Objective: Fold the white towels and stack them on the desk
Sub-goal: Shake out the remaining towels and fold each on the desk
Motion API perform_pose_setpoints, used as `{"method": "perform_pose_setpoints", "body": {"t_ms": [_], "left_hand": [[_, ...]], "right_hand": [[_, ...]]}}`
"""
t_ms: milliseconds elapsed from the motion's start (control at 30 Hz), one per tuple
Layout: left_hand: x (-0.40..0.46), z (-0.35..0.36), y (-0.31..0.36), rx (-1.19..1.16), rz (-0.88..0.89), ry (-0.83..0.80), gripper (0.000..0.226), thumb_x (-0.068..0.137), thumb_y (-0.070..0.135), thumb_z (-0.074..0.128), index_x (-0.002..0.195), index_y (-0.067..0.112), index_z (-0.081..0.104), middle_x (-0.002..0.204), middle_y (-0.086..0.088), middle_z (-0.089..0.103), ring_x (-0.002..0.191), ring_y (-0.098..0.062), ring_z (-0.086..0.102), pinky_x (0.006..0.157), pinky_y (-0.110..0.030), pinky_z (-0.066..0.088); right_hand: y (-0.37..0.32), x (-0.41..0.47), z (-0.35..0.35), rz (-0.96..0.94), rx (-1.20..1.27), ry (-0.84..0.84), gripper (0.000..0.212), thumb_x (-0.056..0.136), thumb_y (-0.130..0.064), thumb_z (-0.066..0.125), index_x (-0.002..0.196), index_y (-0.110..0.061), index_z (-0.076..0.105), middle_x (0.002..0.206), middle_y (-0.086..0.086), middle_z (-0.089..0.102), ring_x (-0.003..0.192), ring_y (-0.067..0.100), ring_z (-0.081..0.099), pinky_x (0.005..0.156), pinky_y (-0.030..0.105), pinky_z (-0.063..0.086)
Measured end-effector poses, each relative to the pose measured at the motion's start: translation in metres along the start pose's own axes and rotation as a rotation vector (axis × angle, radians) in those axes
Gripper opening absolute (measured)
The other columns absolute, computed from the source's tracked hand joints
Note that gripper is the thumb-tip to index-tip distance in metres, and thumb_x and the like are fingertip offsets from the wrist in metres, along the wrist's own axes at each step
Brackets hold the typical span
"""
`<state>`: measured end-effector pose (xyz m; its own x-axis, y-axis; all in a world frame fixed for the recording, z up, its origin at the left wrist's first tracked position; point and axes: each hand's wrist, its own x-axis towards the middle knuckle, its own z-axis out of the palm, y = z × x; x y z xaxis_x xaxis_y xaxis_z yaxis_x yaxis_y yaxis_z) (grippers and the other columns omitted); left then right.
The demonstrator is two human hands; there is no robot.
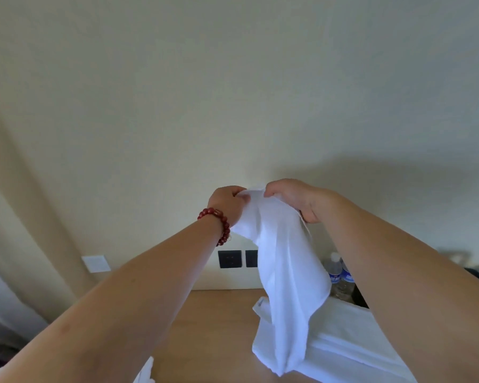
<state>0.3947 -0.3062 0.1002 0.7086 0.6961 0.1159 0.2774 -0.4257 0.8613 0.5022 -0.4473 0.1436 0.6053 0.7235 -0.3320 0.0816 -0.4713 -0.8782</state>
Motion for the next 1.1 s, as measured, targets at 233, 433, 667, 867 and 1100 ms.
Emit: {"method": "perform_pose_setpoints", "body": {"t_ms": [233, 433, 667, 867, 1100], "left_hand": [[-0.005, 0.002, 0.012, 0.323, 0.187, 0.057, 0.040, 0.104, 0.037, 0.041, 0.067, 0.024, 0.048, 0.064, 0.006, 0.053, 0.063, -0.014, 0.049, 0.055, -0.027, 0.033], [-0.011, -0.021, 0.015, 0.866, 0.357, 0.088, 0.038, 0.106, 0.045, 0.023, 0.101, 0.020, 0.052, 0.072, 0.002, 0.052, 0.073, -0.026, 0.055, 0.063, -0.034, 0.041], [-0.004, -0.062, 0.017, 0.997, 0.376, 0.150, 0.039, 0.107, 0.043, 0.024, 0.102, 0.017, 0.052, 0.072, 0.000, 0.052, 0.071, -0.027, 0.050, 0.064, -0.034, 0.037], [0.005, -0.106, 0.015, 0.949, 0.227, 0.280, 0.040, 0.105, 0.043, 0.029, 0.100, 0.015, 0.057, 0.083, -0.006, 0.056, 0.078, -0.031, 0.052, 0.068, -0.036, 0.041], [0.009, -0.138, -0.014, 0.972, 0.163, 0.214, 0.037, 0.104, 0.041, 0.033, 0.089, 0.017, 0.057, 0.079, -0.001, 0.056, 0.077, -0.025, 0.054, 0.068, -0.034, 0.042]], "right_hand": [[0.001, 0.004, 0.002, -0.266, -0.639, 0.197, 0.040, 0.081, -0.026, 0.068, 0.119, -0.027, 0.056, 0.105, -0.006, 0.059, 0.086, 0.015, 0.057, 0.068, 0.029, 0.044], [0.004, 0.010, 0.002, -0.319, -0.736, 0.289, 0.035, 0.092, -0.017, 0.047, 0.122, -0.017, 0.064, 0.124, 0.004, 0.064, 0.112, 0.027, 0.058, 0.083, 0.031, 0.044], [0.008, 0.013, 0.010, -0.321, -0.795, 0.211, 0.025, 0.087, -0.001, 0.038, 0.089, -0.008, 0.063, 0.087, 0.004, 0.064, 0.085, 0.027, 0.062, 0.065, 0.031, 0.045], [0.029, 0.018, -0.002, -0.192, -0.828, 0.214, 0.028, 0.093, -0.003, 0.041, 0.105, -0.005, 0.066, 0.099, 0.011, 0.071, 0.084, 0.027, 0.066, 0.068, 0.031, 0.049], [0.043, 0.018, -0.026, -0.162, -0.415, 0.286, 0.020, 0.100, -0.011, 0.051, 0.087, -0.001, 0.063, 0.069, 0.011, 0.069, 0.049, 0.018, 0.058, 0.051, 0.026, 0.046]]}}
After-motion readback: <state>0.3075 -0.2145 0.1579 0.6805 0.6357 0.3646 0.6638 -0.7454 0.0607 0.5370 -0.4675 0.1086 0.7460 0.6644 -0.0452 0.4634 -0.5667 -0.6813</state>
